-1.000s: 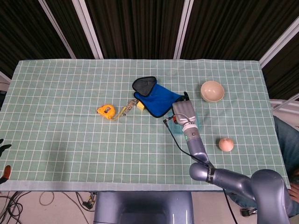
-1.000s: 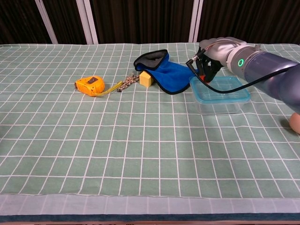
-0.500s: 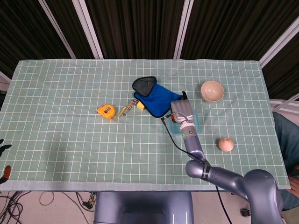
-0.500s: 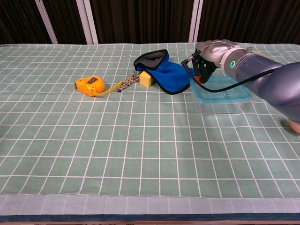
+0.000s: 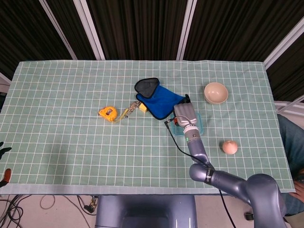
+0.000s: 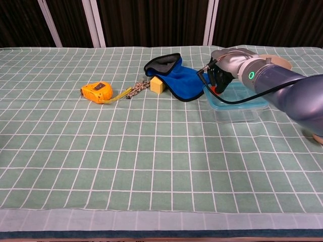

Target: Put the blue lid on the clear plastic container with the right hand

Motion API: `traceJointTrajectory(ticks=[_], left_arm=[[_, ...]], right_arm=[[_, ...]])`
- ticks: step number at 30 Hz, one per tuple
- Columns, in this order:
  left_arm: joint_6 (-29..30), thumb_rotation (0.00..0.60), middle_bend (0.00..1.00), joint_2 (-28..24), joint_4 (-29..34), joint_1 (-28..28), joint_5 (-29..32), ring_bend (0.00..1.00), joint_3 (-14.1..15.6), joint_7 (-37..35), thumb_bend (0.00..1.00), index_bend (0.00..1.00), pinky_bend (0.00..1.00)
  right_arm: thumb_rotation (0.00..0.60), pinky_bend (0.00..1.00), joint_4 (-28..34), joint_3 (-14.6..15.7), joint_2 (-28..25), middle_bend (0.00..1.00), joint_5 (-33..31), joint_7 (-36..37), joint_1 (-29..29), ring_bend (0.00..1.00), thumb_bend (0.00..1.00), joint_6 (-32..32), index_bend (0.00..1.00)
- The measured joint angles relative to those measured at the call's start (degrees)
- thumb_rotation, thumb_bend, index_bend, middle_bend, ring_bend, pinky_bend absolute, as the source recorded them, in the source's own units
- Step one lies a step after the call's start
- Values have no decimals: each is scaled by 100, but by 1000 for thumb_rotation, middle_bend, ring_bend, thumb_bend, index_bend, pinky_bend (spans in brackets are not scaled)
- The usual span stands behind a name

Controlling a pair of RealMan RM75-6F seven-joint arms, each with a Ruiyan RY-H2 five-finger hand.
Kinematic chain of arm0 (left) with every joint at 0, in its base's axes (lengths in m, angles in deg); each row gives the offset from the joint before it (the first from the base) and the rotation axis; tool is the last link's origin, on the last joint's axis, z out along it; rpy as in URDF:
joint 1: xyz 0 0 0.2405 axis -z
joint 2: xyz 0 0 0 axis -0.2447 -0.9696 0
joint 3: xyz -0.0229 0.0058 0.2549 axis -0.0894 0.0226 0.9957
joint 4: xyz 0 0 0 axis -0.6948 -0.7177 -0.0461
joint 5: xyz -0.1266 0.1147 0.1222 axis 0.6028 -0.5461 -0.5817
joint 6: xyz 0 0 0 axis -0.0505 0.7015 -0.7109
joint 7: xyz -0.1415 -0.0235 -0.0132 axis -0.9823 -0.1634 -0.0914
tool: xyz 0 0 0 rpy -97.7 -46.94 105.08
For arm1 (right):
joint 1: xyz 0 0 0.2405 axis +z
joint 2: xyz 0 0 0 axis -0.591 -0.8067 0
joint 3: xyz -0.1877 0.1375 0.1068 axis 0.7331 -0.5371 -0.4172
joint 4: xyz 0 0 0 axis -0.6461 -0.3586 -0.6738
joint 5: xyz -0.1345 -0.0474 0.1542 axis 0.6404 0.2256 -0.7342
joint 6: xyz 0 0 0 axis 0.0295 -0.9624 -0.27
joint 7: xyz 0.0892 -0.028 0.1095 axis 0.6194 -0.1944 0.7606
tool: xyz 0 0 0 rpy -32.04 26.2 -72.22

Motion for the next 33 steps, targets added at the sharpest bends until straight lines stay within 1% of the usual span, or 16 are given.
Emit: traceJointTrajectory(ticks=[14,19,20,22,25,27,29,33], left_arm=[[-13,600,0,0,6,6,20,0,-3,2,519,167,0],[-2,600,0,5,-3,4,10,0,-1,13,519,167,0],[4,600,0,6,-3,2,6,0,-1,14,519,167,0],[9,600,0,6,-3,0,0,0,0,15,519,167,0],[22,600,0,5,-9,-2,-23,0,1,2,519,167,0],[26,600,0,5,-19,-2,-35,0,2,-9,519,167,0],[22,600,0,5,-26,1,-47,0,5,-15,519,167,0],[46,600,0,5,-37,-3,-85,0,7,-25,519,167,0]], right_arm=[[600,0,-174,5,59,585,36,-27,2,277,500,161,729],[600,0,-39,-42,-3,585,33,-35,-15,277,499,93,729],[600,0,11,-59,-27,569,42,-30,-19,277,499,59,712],[600,0,171,-107,-100,489,79,-5,-36,258,475,-52,608],[600,0,496,-186,-268,254,148,36,-85,136,327,-259,307],[600,0,798,-243,-437,127,179,56,-141,66,242,-394,156],[600,0,1117,-291,-625,67,177,46,-198,44,206,-497,74],[600,0,2038,-399,-1173,33,95,-52,-372,29,201,-775,42]])
